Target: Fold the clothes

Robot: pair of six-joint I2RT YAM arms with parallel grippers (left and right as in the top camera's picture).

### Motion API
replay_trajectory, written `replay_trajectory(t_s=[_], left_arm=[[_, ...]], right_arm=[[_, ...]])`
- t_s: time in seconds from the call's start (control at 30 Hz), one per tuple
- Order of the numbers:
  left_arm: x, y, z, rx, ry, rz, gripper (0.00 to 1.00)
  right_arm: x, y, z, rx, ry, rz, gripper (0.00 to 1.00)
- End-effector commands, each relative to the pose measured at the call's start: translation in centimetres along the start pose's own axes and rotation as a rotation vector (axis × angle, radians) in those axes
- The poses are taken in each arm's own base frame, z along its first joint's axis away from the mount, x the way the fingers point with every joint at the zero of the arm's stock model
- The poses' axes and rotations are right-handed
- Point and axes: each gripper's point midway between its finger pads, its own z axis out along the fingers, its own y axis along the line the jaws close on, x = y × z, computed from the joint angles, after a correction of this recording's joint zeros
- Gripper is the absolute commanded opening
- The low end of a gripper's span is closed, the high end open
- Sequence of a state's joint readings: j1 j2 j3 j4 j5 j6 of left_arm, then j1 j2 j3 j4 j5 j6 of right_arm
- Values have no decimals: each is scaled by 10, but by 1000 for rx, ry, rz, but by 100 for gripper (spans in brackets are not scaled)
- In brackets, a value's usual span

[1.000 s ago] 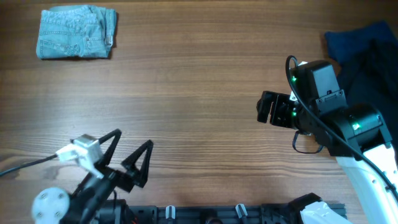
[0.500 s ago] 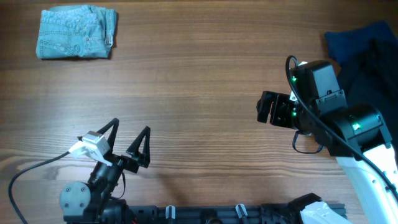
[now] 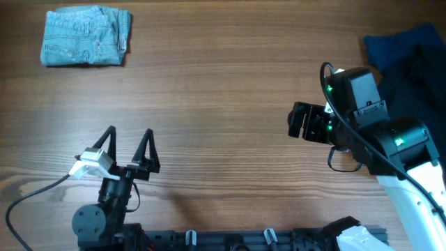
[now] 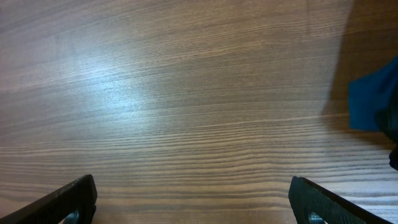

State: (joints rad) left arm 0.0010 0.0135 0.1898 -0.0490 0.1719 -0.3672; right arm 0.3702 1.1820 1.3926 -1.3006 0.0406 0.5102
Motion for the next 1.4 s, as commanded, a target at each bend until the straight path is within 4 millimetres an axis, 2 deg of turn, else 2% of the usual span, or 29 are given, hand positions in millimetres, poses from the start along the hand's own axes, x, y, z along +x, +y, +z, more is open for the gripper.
replay_trajectory(t_s=[0.0, 0.27, 0.63, 0.83, 1.1, 1.17, 1.3, 1.37], left_arm=[[8, 10, 2, -26, -18, 16, 100], [7, 24, 2, -89, -48, 20, 100], [24, 39, 5, -117, -48, 19, 100], [35, 54, 5, -162, -33, 19, 100], [34, 61, 3, -193, -40, 24, 100], [40, 68, 2, -227, -15, 19, 100], [66, 84, -3, -305, 87, 3, 100], [66, 83, -3, -299, 84, 2, 100]], right_arm=[[-3, 4, -2, -17, -4, -11, 100], [-3, 4, -2, -17, -4, -11, 100], [-3, 4, -2, -17, -4, -11, 100], [-3, 4, -2, -17, -4, -11, 100], [-3, 4, -2, -17, -4, -11, 100], [-3, 4, -2, -17, -4, -11, 100], [-3, 4, -2, -17, -4, -11, 100], [-3, 4, -2, -17, -4, -11, 100]])
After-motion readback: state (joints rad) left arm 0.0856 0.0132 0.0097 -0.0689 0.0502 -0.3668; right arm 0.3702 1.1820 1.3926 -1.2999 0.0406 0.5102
